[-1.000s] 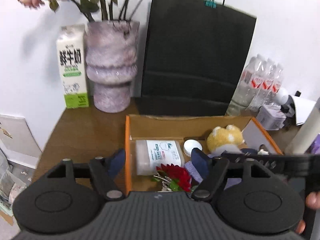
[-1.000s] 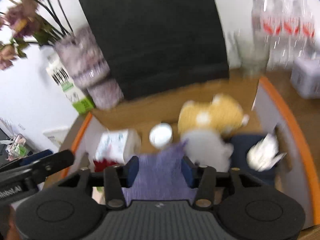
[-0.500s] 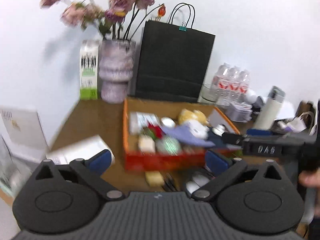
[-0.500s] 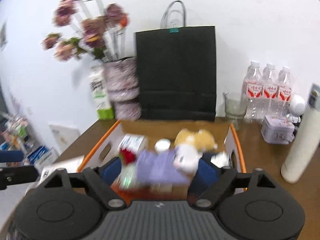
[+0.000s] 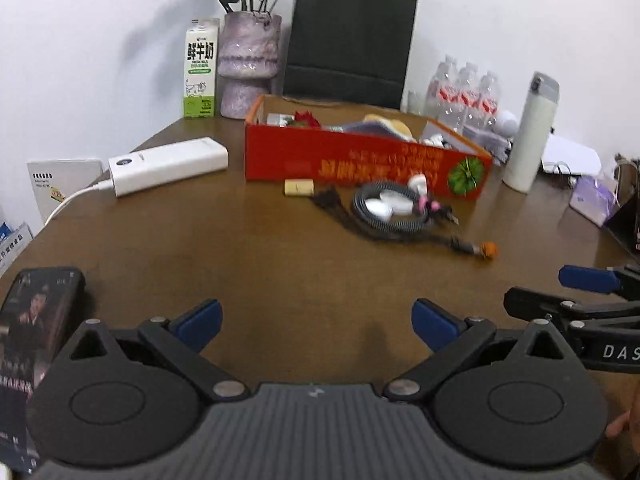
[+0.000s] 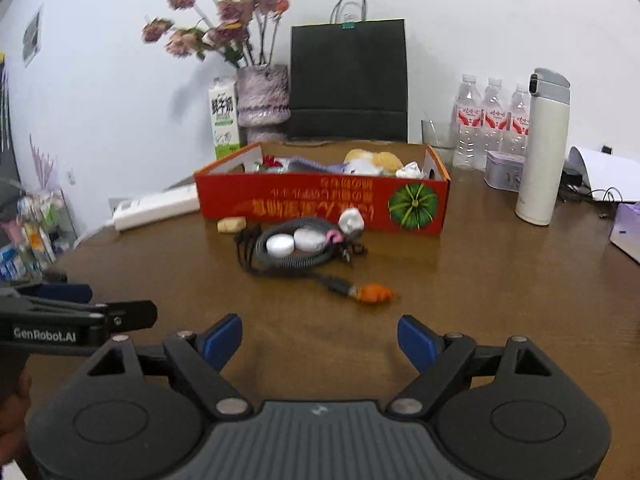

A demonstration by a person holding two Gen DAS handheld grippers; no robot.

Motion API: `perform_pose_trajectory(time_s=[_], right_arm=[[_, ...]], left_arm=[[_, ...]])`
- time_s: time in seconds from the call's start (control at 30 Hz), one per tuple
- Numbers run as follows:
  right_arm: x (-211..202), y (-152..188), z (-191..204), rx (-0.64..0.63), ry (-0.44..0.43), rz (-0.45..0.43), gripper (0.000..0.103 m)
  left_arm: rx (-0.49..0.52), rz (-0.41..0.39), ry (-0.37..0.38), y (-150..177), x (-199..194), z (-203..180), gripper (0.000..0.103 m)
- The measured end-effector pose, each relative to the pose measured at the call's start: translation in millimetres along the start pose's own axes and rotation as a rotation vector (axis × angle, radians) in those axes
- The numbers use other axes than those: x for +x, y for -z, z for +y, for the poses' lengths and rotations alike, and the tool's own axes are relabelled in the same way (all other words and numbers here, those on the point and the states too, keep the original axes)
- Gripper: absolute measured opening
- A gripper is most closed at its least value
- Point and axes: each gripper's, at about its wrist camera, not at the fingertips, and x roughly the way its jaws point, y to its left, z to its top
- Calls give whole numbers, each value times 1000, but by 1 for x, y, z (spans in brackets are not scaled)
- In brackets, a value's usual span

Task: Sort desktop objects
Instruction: 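Withdraw both grippers from the box back over the table, then grasp the beige block with the left gripper while the right grasps the coiled black cable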

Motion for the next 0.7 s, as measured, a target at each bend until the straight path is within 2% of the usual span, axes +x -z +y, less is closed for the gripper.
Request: perform_pose_trajectory(time_s=[0.1, 0.2, 0.33, 0.43, 0.47, 0.53, 0.6, 0.67, 0.7], right_arm=[[2, 9, 3, 8, -4, 26, 85], [4, 7, 2, 10, -2, 37, 85], [10, -12, -14, 51, -13, 10, 85], [26, -33, -25, 87, -25, -5, 82], [35, -41, -28, 94, -27, -7, 78], [55, -57, -32, 107, -38, -6, 75], [80, -70, -35, 137, -61, 6, 67], [109, -81, -35, 158, -66, 56, 54], [125, -85, -34, 161, -48, 93, 51]], left_arm=[[29, -6, -20, 8, -1, -2, 103], [24, -9, -5, 5, 1, -2, 103], [54, -41, 41, -16, 13, -8, 103], [92, -75, 22, -39, 32, -11, 103], [89, -64, 4, -49, 43, -10, 102], [66, -33, -14, -63, 64, -6, 97], [36, -20, -26, -73, 84, 0, 86], [18, -14, -53, -82, 105, 3, 83], [12, -16, -58, -85, 114, 4, 83]])
